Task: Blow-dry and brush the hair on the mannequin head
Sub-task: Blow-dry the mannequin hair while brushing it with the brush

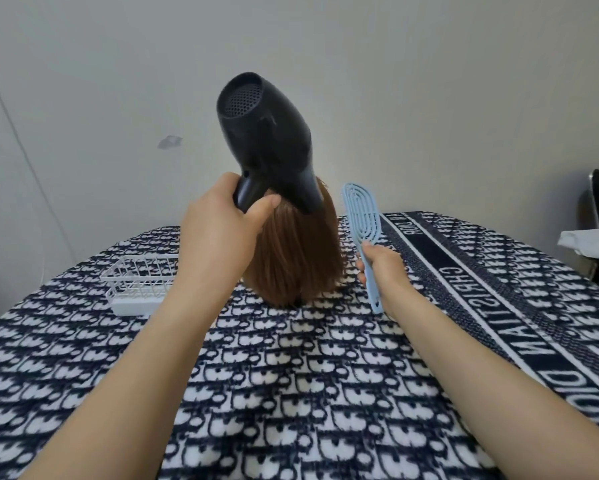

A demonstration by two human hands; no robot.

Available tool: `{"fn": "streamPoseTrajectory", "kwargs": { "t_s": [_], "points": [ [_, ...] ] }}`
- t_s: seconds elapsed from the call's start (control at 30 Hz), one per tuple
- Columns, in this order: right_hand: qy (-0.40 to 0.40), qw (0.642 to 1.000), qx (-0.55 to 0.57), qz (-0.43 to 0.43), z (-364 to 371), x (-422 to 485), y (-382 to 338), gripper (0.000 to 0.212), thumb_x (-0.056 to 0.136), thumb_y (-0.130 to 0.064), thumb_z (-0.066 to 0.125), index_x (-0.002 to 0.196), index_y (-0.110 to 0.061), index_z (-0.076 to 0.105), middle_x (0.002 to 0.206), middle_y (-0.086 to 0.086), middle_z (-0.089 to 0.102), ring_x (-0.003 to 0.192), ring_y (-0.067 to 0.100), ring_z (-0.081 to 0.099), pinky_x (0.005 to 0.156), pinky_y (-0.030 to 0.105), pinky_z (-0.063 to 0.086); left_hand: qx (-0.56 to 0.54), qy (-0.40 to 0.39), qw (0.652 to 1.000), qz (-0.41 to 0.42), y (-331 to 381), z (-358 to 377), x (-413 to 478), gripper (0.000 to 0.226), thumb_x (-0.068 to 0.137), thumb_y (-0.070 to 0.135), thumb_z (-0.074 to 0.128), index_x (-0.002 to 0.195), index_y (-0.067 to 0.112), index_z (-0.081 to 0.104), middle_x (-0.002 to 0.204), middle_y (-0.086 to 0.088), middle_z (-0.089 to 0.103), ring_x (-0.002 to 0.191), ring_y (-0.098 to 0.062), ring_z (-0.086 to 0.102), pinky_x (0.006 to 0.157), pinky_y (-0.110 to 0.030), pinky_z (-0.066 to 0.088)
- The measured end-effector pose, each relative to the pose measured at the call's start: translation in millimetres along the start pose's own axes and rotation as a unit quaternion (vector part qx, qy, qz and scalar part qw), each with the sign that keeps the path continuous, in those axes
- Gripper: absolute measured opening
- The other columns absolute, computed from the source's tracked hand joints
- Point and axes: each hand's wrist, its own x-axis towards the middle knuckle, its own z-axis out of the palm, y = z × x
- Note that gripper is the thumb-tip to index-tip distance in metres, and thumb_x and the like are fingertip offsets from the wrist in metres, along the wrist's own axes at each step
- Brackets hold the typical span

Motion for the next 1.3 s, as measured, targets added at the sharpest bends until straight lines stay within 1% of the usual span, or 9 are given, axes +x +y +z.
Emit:
{"fn": "streamPoseTrajectory", "kwargs": {
  "t_s": [0.13,0.33,0.43,0.57,0.7,0.9,1.0,1.1,1.3],
  "points": [
    [-0.003,1.000,-0.010,0.001,1.0,-0.9,-2.1,0.030,0.100,-0.033,0.048,0.089,-0.008,0.060,0.065,0.002,0.054,0.050,0.014,0.046,0.051,0.029,0.043,0.011,0.011,1.000,0.010,0.6,2.3,2.8,0.028,0.092,0.049,0.068,0.087,0.024,0.055,0.070,0.006,0.059,0.075,-0.032,0.062,0.058,-0.038,0.038],
    [-0.006,1.000,-0.021,0.012,2.1,-4.6,-1.7,0.032,0.099,-0.035,0.048,0.091,-0.008,0.062,0.068,0.002,0.056,0.055,0.016,0.049,0.056,0.031,0.045,-0.004,0.008,1.000,0.007,7.1,7.7,9.0,0.029,0.092,0.047,0.069,0.083,0.026,0.052,0.066,0.008,0.054,0.064,-0.016,0.054,0.053,-0.033,0.031],
    [-0.011,0.999,-0.023,0.021,3.6,-5.9,-0.8,0.032,0.099,-0.036,0.047,0.091,-0.009,0.063,0.067,0.001,0.057,0.053,0.016,0.050,0.053,0.029,0.044,0.016,0.007,1.000,0.014,9.4,10.3,9.4,0.027,0.092,0.047,0.068,0.085,0.026,0.052,0.069,0.009,0.056,0.066,-0.019,0.054,0.054,-0.033,0.031],
    [-0.019,0.999,0.020,0.044,9.7,-6.4,-1.6,0.029,0.099,-0.033,0.049,0.088,-0.011,0.062,0.062,0.000,0.054,0.048,0.013,0.048,0.044,0.023,0.044,0.024,0.007,0.999,0.022,10.3,10.8,8.4,0.025,0.093,0.046,0.068,0.088,0.025,0.054,0.068,0.010,0.055,0.066,-0.019,0.054,0.054,-0.033,0.031],
    [-0.047,0.992,0.084,0.086,21.9,-4.5,-2.3,0.029,0.098,-0.033,0.049,0.083,-0.011,0.060,0.059,0.001,0.051,0.045,0.014,0.043,0.044,0.026,0.037,0.025,0.007,0.999,0.027,9.4,8.7,6.2,0.025,0.092,0.046,0.068,0.089,0.024,0.055,0.069,0.009,0.056,0.068,-0.021,0.055,0.056,-0.034,0.032],
    [-0.078,0.978,0.144,0.126,54.2,-5.6,-24.8,0.031,0.101,-0.034,0.042,0.081,-0.013,0.052,0.058,0.002,0.048,0.046,0.016,0.040,0.047,0.026,0.033,0.015,0.027,0.999,0.018,6.0,1.7,3.0,0.033,0.091,0.049,0.069,0.077,0.029,0.046,0.062,0.009,0.052,0.060,-0.006,0.051,0.051,-0.027,0.028],
    [-0.084,0.971,0.188,0.118,74.0,-7.7,-43.0,0.028,0.103,-0.031,0.039,0.087,-0.012,0.052,0.064,0.004,0.045,0.051,0.016,0.039,0.050,0.026,0.035,0.003,0.039,0.999,0.009,3.0,-4.5,1.9,0.033,0.091,0.051,0.068,0.078,0.028,0.048,0.063,0.007,0.055,0.061,-0.011,0.055,0.051,-0.032,0.032],
    [-0.088,0.969,0.199,0.115,91.8,-8.8,-51.5,0.025,0.103,-0.029,0.040,0.090,-0.012,0.053,0.067,0.005,0.045,0.054,0.016,0.040,0.052,0.028,0.038,-0.012,0.027,1.000,0.000,-0.3,-9.0,-0.3,0.027,0.091,0.050,0.067,0.086,0.026,0.055,0.068,0.005,0.061,0.065,-0.024,0.065,0.054,-0.038,0.047],
    [-0.089,0.967,0.182,0.151,105.0,-3.8,-21.6,0.029,0.103,-0.039,0.035,0.101,-0.016,0.052,0.060,0.002,0.041,0.051,0.014,0.035,0.051,0.027,0.034,-0.011,0.023,0.999,-0.020,-9.1,-15.4,-4.9,0.025,0.091,0.051,0.068,0.092,0.028,0.059,0.072,0.003,0.066,0.069,-0.027,0.068,0.063,-0.055,0.057]
  ]
}}
